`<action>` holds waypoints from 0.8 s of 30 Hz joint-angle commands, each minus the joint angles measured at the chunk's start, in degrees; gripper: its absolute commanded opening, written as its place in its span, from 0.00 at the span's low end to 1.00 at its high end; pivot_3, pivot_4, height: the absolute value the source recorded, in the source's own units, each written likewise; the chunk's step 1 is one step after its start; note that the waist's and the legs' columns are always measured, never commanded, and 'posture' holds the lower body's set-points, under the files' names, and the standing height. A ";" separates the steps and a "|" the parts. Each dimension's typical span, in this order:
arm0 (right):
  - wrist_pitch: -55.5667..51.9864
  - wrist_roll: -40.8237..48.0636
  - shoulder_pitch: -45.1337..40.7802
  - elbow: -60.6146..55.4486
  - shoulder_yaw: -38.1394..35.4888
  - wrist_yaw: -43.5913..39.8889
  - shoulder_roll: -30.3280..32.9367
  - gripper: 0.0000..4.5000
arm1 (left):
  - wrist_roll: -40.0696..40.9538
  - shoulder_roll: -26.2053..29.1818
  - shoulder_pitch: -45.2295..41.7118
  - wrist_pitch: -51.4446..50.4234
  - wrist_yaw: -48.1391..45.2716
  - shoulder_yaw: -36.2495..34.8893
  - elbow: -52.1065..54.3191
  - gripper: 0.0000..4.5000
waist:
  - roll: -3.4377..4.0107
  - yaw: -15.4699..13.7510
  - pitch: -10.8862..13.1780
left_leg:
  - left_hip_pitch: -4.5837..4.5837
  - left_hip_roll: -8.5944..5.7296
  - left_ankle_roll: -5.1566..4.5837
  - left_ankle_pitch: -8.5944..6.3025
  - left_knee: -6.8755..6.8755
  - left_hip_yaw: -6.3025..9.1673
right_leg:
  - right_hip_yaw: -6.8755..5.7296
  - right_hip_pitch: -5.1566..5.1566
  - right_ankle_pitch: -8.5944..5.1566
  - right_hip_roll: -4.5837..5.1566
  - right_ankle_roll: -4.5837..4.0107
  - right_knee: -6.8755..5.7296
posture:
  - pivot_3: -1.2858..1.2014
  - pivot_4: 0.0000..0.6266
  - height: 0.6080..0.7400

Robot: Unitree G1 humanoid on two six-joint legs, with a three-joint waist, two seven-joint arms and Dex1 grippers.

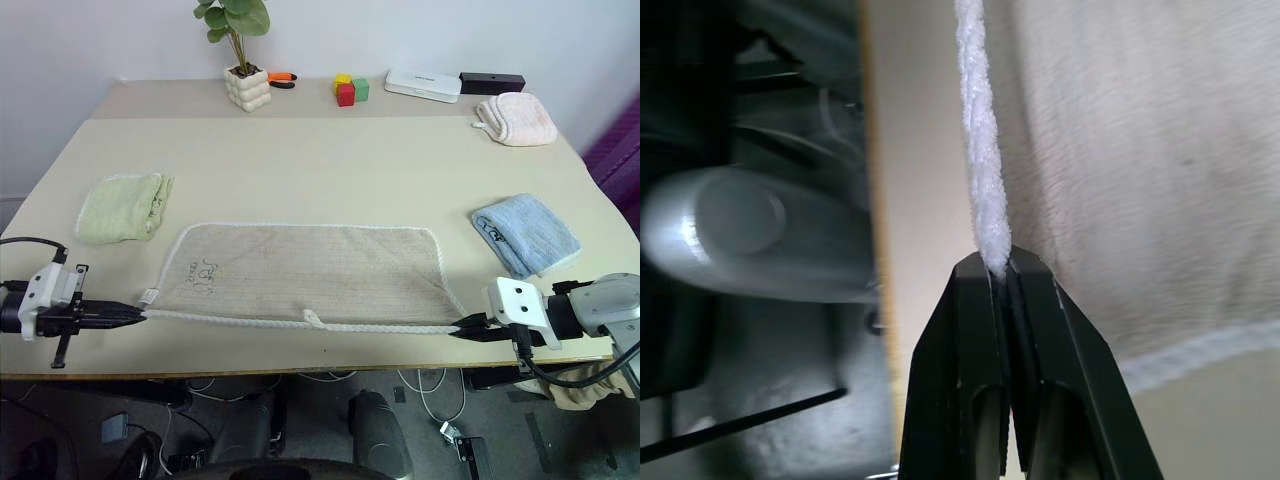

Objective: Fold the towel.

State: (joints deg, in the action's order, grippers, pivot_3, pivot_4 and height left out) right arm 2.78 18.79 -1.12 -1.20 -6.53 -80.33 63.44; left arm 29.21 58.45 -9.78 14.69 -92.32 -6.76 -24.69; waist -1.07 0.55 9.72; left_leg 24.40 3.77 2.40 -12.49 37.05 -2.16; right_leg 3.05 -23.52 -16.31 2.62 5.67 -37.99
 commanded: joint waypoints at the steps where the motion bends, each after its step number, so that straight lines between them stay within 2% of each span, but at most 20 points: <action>1: 2.34 -3.88 -6.73 3.50 1.30 4.02 -1.95 0.01 | -1.99 -1.21 -6.42 2.55 -0.12 -0.67 -4.13 0.00 | -0.01 0.04 -0.01 | 0.00 -0.01 0.00 0.00 0.01 0.00 | 0.00 0.00 0.00 0.00 0.00 -0.01 | 0.52 0.24 1.00; 13: 15.23 -16.31 -26.59 23.79 9.31 10.37 -9.09 0.01 | -16.64 -7.85 -28.67 16.33 5.22 3.59 -30.09 0.00 | 0.01 0.12 -0.01 | 0.02 -0.04 -0.03 -0.01 -0.02 -0.02 | 0.02 0.00 0.12 -0.07 0.25 -0.03 | 0.52 0.24 1.00; 24: 21.57 -21.54 -34.75 36.53 12.64 14.44 -12.84 0.01 | -24.88 -13.13 -38.34 20.62 14.01 5.64 -42.64 0.00 | 0.00 0.15 0.00 | 0.03 -0.05 -0.04 -0.01 -0.02 -0.01 | 0.03 0.01 0.16 -0.08 0.34 -0.06 | 0.52 0.24 1.00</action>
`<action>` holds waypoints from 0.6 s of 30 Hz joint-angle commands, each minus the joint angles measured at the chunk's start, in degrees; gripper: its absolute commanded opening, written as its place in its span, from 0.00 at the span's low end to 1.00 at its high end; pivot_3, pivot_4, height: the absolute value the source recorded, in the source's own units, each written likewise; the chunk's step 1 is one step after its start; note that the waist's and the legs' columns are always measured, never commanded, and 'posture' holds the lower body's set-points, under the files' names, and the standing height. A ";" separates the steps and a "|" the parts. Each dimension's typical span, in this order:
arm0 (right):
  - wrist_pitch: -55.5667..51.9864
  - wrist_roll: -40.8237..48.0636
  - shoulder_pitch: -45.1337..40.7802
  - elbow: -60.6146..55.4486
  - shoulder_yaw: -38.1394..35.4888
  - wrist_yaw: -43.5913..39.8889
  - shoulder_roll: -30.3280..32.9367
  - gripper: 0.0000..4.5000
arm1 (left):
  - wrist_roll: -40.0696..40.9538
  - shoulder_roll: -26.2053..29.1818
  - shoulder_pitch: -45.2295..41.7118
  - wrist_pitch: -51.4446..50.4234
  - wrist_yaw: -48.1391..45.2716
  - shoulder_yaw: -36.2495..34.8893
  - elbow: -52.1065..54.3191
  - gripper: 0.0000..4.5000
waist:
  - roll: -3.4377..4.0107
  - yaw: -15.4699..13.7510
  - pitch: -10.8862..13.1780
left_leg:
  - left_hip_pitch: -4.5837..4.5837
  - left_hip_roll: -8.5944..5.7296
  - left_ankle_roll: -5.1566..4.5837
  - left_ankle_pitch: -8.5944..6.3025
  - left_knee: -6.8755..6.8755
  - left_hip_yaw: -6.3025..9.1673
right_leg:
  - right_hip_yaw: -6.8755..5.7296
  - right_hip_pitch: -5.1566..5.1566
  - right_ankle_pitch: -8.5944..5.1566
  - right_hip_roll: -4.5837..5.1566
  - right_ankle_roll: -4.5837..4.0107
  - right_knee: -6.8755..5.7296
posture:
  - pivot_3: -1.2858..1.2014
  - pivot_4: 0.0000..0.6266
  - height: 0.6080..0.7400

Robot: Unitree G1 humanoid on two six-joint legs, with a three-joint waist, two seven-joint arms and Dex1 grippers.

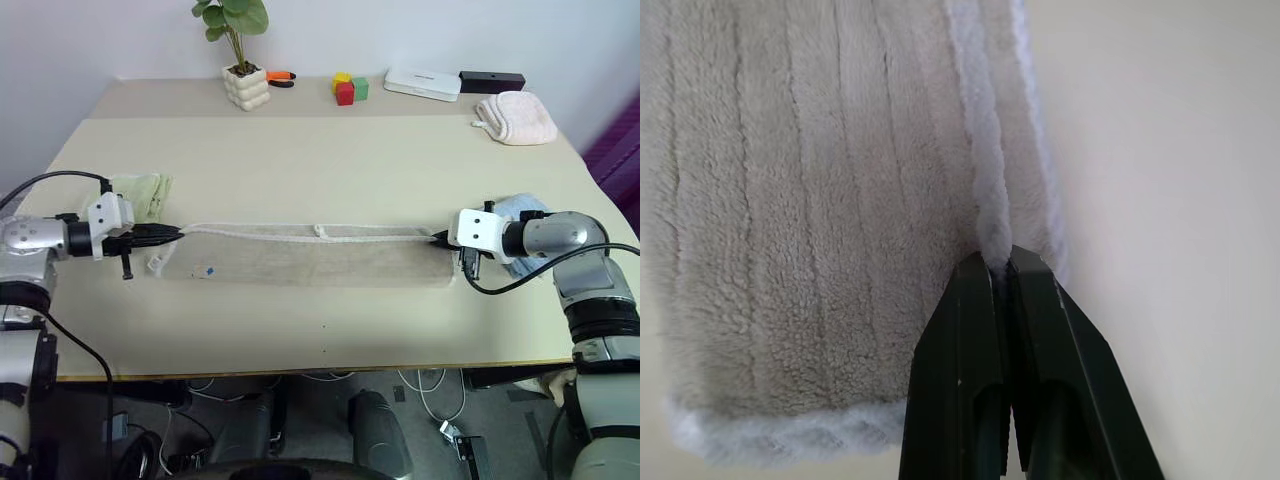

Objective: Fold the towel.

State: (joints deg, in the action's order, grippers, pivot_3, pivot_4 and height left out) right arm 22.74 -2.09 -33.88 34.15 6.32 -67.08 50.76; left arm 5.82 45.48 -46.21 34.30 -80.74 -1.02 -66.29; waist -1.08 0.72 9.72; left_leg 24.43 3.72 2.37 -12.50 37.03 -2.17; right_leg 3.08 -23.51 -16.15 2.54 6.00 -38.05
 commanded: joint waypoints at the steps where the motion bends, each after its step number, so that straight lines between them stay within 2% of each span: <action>1: 2.04 -1.21 -2.43 1.89 -0.02 1.72 -0.35 0.01 | -2.15 -0.43 -2.29 1.41 3.20 0.08 -1.49 0.00 | 0.00 -0.03 0.00 | 0.00 0.00 0.00 0.00 0.00 0.00 | 0.00 0.00 0.00 0.00 0.01 0.00 | 0.52 0.24 1.00; 18: 4.30 -2.77 -6.39 7.63 -0.21 4.59 -0.73 0.01 | -4.58 -0.56 -4.60 -0.50 7.28 -0.89 -4.31 0.00 | 0.00 0.06 0.00 | -0.01 0.00 0.00 0.00 -0.02 0.01 | 0.00 0.01 0.03 0.00 0.05 -0.01 | 0.52 0.24 1.00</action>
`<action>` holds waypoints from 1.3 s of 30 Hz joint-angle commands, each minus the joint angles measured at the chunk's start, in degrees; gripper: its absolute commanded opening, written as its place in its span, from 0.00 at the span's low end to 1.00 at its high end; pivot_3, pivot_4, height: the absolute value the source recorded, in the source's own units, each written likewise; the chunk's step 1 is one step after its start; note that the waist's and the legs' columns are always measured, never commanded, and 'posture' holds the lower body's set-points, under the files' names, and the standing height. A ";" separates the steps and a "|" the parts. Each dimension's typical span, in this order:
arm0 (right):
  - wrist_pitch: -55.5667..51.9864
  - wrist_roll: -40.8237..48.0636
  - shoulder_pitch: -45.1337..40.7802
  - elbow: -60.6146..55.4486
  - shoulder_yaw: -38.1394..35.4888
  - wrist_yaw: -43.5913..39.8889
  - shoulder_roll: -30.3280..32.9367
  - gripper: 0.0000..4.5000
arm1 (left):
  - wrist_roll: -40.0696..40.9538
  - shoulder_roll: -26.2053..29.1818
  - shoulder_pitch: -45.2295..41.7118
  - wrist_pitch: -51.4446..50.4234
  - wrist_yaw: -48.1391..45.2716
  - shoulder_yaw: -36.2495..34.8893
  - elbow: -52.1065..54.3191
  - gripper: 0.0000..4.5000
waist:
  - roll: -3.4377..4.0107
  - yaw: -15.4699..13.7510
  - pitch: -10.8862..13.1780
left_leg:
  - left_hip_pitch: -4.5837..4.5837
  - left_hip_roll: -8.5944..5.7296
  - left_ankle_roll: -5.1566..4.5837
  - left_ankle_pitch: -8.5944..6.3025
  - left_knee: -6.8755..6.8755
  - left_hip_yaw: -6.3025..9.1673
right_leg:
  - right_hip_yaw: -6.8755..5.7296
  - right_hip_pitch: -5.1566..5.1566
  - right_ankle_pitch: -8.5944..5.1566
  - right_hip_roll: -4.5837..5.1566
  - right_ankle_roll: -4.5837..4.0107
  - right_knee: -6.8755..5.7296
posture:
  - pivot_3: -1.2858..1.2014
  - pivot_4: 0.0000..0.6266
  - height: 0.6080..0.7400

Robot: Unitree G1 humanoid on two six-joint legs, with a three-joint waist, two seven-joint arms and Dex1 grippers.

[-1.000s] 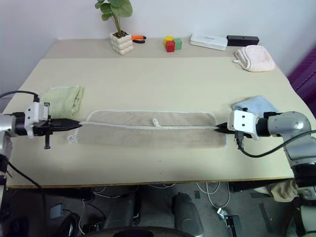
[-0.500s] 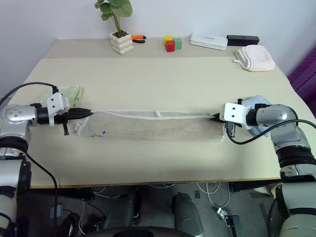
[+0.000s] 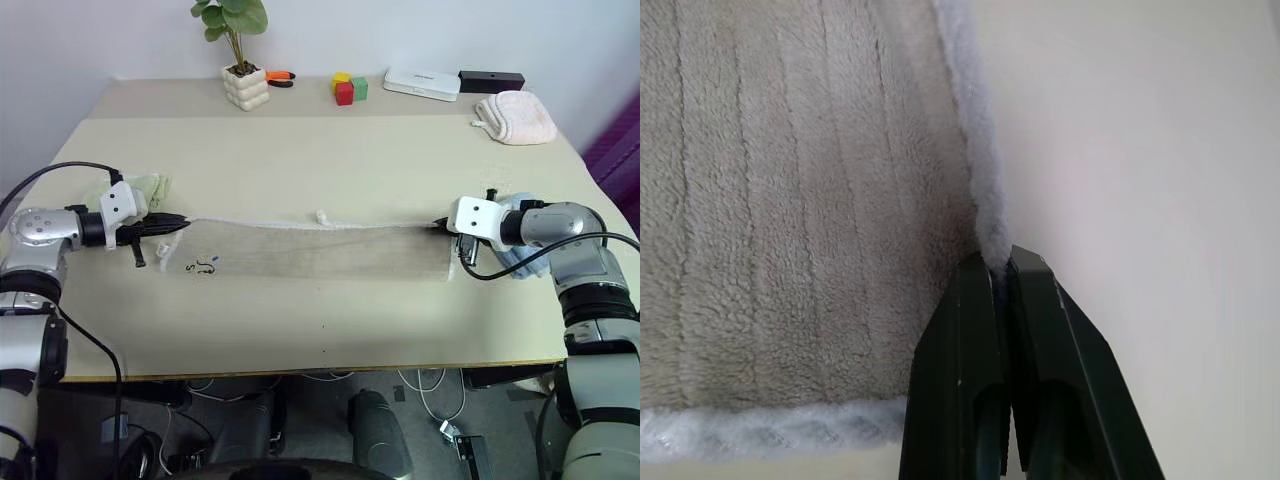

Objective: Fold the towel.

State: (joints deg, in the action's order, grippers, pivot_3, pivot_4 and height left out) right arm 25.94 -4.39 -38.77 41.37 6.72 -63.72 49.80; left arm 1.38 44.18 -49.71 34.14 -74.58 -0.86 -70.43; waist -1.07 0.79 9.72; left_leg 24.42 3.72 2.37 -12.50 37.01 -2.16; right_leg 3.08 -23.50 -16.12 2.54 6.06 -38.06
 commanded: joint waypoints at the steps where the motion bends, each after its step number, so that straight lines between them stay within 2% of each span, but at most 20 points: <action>1: 1.17 -0.62 -1.59 0.62 -0.58 1.59 0.24 0.01 | -0.20 0.79 -1.03 -0.47 1.28 -1.05 -0.22 0.00 | 0.00 -0.01 0.00 | 0.00 0.00 0.00 0.00 0.00 0.00 | 0.00 0.00 0.00 0.00 0.00 0.00 | 0.52 0.24 1.00; 9: 1.85 -4.74 -3.28 4.02 1.30 6.53 -1.21 0.01 | -2.05 -0.41 -0.87 -0.65 5.24 -0.27 -0.65 0.00 | 0.00 -0.01 0.00 | 0.00 0.00 0.00 0.00 0.00 0.00 | 0.00 0.00 0.00 0.00 0.00 0.00 | 0.52 0.24 1.00; 17: 2.20 -5.17 -2.75 4.07 1.96 6.51 -2.08 0.01 | -2.39 -1.37 -0.99 -4.10 5.04 -0.59 -1.04 0.00 | 0.00 0.02 0.00 | 0.00 0.00 0.00 0.00 0.00 0.00 | 0.00 0.00 0.00 0.00 0.01 0.00 | 0.52 0.24 1.00; 18: 2.28 -4.99 -2.62 3.92 1.95 6.20 -2.10 0.00 | -2.23 -1.45 -1.17 -5.21 5.21 -0.81 -1.09 0.06 | 0.00 0.01 0.00 | 0.00 0.00 0.00 0.00 -0.01 0.00 | 0.00 0.00 0.00 0.00 0.01 0.00 | 0.52 0.24 1.00; 20: 0.94 -4.43 -2.64 3.83 1.64 5.76 -2.42 0.13 | -2.07 -1.43 -1.15 -5.65 4.18 -0.84 -0.73 0.21 | 0.00 0.04 0.00 | 0.00 0.00 0.00 0.00 0.00 0.00 | 0.00 0.00 0.00 0.00 0.01 0.00 | 0.52 0.24 1.00; 21: 0.71 -4.50 -2.65 3.76 1.59 5.84 -2.44 0.21 | -2.11 -1.38 -1.08 -5.64 4.04 -0.81 -0.50 0.32 | 0.00 0.04 0.00 | 0.00 0.00 0.00 0.00 0.00 0.00 | 0.00 0.00 0.00 -0.01 0.01 0.00 | 0.52 0.24 1.00; 27: -0.35 -4.57 -3.09 3.89 1.27 6.33 -2.51 0.86 | -2.30 -0.87 -1.54 -3.19 4.15 -0.86 0.48 0.99 | 0.00 0.01 0.00 | 0.00 0.00 0.00 0.00 0.00 0.00 | 0.00 0.00 0.00 0.00 0.01 0.00 | 0.52 0.24 1.00; 28: -0.96 -4.59 -3.11 3.63 1.23 6.34 -2.42 0.98 | -1.94 -0.88 -1.72 -3.18 3.88 -1.12 0.67 1.00 | 0.00 0.01 0.00 | 0.00 0.00 0.00 0.00 0.00 0.00 | 0.00 0.00 0.00 0.00 0.01 0.00 | 0.52 0.24 1.00; 33: -6.96 -0.87 -3.74 0.93 -1.38 5.91 -3.50 0.99 | 1.98 -1.41 -4.14 -10.59 3.13 -4.40 0.83 1.00 | 0.00 0.02 0.00 | 0.00 0.00 0.00 0.00 -0.01 0.01 | 0.00 0.01 0.00 0.00 0.01 0.00 | 0.52 0.24 1.00; 35: -9.84 1.53 -4.40 -0.10 -3.31 6.79 -4.45 0.87 | 5.28 -1.92 -5.51 -14.96 1.55 -7.08 1.30 0.89 | -0.02 0.07 0.01 | 0.01 0.00 0.00 0.00 0.00 0.02 | -0.01 0.01 0.00 -0.01 0.01 0.00 | 0.52 0.24 1.00; 37: -11.84 3.06 -4.58 -1.92 -5.02 8.16 -4.84 0.72 | 7.96 -2.39 -6.43 -18.64 0.99 -9.34 2.66 0.72 | -0.01 0.02 0.01 | 0.01 0.00 0.00 0.00 0.00 0.03 | -0.01 0.01 0.01 -0.02 0.01 -0.02 | 0.52 0.24 1.00; 39: -12.80 3.62 -4.74 -3.60 -6.10 10.07 -5.10 0.47 | 9.96 -2.94 -6.74 -21.31 1.15 -11.01 4.58 0.48 | -0.01 0.06 0.01 | 0.02 -0.01 0.00 0.00 -0.01 0.04 | -0.01 0.01 0.01 -0.01 0.03 -0.01 | 0.52 0.24 1.00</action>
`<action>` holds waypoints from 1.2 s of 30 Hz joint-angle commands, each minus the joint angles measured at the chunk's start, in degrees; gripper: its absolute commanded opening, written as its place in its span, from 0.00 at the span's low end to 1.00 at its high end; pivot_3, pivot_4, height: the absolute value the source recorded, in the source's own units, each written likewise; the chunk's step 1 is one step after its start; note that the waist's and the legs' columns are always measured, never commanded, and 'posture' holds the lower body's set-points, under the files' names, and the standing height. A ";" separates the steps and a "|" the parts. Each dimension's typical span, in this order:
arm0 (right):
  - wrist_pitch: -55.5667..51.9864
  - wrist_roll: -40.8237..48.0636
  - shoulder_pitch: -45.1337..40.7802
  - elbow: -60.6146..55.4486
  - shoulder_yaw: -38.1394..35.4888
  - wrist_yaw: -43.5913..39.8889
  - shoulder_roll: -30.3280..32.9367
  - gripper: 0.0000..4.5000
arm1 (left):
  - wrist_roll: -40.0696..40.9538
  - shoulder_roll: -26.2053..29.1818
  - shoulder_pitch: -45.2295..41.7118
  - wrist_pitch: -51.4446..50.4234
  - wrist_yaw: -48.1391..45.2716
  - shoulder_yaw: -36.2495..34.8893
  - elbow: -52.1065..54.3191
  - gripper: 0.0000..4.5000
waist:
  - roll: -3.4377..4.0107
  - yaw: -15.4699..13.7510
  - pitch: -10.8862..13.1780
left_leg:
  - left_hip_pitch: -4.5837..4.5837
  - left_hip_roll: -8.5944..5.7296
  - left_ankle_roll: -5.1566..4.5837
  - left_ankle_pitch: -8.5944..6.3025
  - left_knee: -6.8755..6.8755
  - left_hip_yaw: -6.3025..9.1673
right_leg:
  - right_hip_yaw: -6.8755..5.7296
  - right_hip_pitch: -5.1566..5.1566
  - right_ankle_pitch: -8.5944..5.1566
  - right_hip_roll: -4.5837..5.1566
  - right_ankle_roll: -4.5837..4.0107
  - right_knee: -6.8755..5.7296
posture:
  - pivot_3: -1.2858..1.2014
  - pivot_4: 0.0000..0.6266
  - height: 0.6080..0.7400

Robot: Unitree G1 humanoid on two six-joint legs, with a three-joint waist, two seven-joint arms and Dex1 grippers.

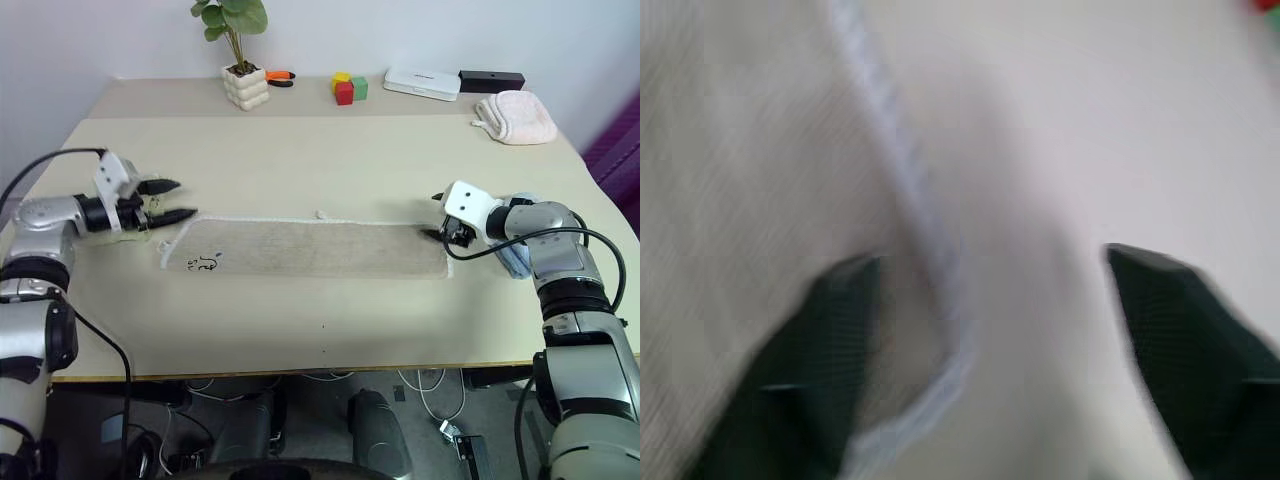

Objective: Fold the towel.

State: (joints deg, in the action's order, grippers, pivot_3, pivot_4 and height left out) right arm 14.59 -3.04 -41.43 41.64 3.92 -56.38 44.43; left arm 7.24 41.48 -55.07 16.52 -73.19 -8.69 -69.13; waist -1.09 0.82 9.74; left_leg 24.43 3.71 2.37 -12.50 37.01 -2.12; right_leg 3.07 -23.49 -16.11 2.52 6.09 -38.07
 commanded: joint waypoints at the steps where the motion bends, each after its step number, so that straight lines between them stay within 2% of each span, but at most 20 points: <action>1: -2.48 2.61 -2.30 -4.93 -4.00 4.15 -0.11 0.34 | 4.95 -0.61 -1.35 -4.80 0.13 -3.79 4.61 0.36 | 0.00 0.03 0.00 | 0.00 0.00 0.00 0.00 0.00 0.00 | 0.00 0.00 0.00 0.00 0.01 0.00 | 0.52 0.24 1.00; 4: -8.76 5.71 -2.47 -10.46 -6.79 8.88 -3.19 0.00 | 7.68 -2.32 -1.12 -9.47 1.90 -5.41 9.45 0.02 | 0.00 0.04 0.00 | 0.00 0.00 0.00 0.00 0.00 0.03 | -0.01 0.00 0.00 -0.01 0.01 -0.02 | 0.52 0.24 1.00; 5: -11.68 7.25 -1.96 -13.56 -7.60 10.25 -4.84 0.00 | 8.98 -3.16 -1.07 -11.82 2.98 -6.20 11.44 0.01 | 0.00 0.05 0.00 | 0.00 0.00 0.00 0.00 0.00 0.04 | -0.01 0.00 0.00 -0.02 0.01 -0.02 | 0.52 0.24 1.00; 9: -24.84 12.90 3.17 -29.84 -9.87 19.15 -14.64 0.00 | 15.98 -9.55 2.35 -24.53 10.90 -9.39 23.93 0.01 | 0.00 0.04 0.00 | 0.01 0.01 0.00 0.00 -0.02 0.14 | -0.04 0.01 0.00 -0.05 0.03 -0.08 | 0.52 0.24 1.00; 13: -35.98 15.45 9.47 -42.25 -9.25 30.96 -26.92 0.00 | 20.27 -17.34 11.22 -33.64 19.01 -8.11 42.18 0.01 | 0.02 -0.02 -0.02 | 0.02 0.02 0.00 0.00 -0.03 0.22 | -0.06 0.05 -0.01 -0.03 0.05 -0.08 | 0.52 0.24 1.00; 16: -39.85 15.18 12.29 -45.60 -9.50 38.53 -33.46 0.00 | 20.84 -21.47 16.49 -37.79 24.79 -6.42 51.17 0.01 | 0.02 -0.11 -0.02 | 0.05 0.00 0.01 0.01 0.02 0.22 | -0.06 0.03 -0.01 -0.02 0.04 -0.10 | 0.52 0.24 1.00; 19: -40.72 14.23 14.21 -45.40 -9.43 43.01 -36.83 0.00 | 20.83 -23.35 20.47 -39.67 26.63 -4.06 56.93 0.01 | 0.02 -0.21 -0.02 | 0.05 -0.01 0.03 0.01 0.03 0.23 | -0.06 0.04 0.00 -0.02 0.04 -0.10 | 0.52 0.24 1.00; 22: -41.97 15.11 16.29 -43.37 -9.92 46.59 -40.54 0.00 | 20.88 -25.91 21.88 -40.77 32.09 -4.70 57.03 0.01 | -0.02 -0.15 -0.05 | 0.03 -0.03 0.02 0.01 0.03 0.25 | -0.07 0.08 -0.01 -0.02 0.04 -0.05 | 0.52 0.24 1.00; 28: -40.98 14.02 18.97 -38.20 -10.04 47.78 -40.79 0.00 | 19.05 -28.17 26.04 -38.74 35.19 -3.63 52.07 0.01 | -0.01 0.18 -0.05 | 0.01 -0.03 0.02 0.01 -0.05 0.26 | -0.07 0.06 -0.01 -0.03 0.04 0.00 | 0.52 0.24 1.00; 33: -37.06 11.10 20.36 -37.03 -9.42 47.59 -37.88 0.00 | 18.01 -27.54 27.79 -36.38 36.31 -4.54 46.97 0.01 | -0.03 -0.08 -0.06 | 0.02 -0.03 0.01 0.01 -0.06 0.27 | -0.07 0.06 -0.01 -0.05 0.04 0.02 | 0.52 0.24 1.00; 36: -35.34 10.94 21.47 -37.24 -9.89 47.15 -36.55 0.00 | 16.87 -24.99 27.19 -32.12 33.01 -4.40 42.31 0.01 | -0.03 0.07 -0.07 | -0.02 -0.05 0.01 0.01 -0.04 0.28 | -0.09 0.12 -0.01 -0.03 0.04 0.04 | 0.52 0.24 1.00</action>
State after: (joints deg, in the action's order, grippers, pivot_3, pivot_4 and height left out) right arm -22.52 8.03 -20.23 5.16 -5.41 -9.01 7.32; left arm 25.17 15.00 -27.79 -18.02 -38.80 -12.28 -24.65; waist -1.12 0.90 9.67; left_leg 24.40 3.67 2.38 -12.49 36.95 -1.84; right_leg 2.98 -23.37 -16.13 2.49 6.12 -38.03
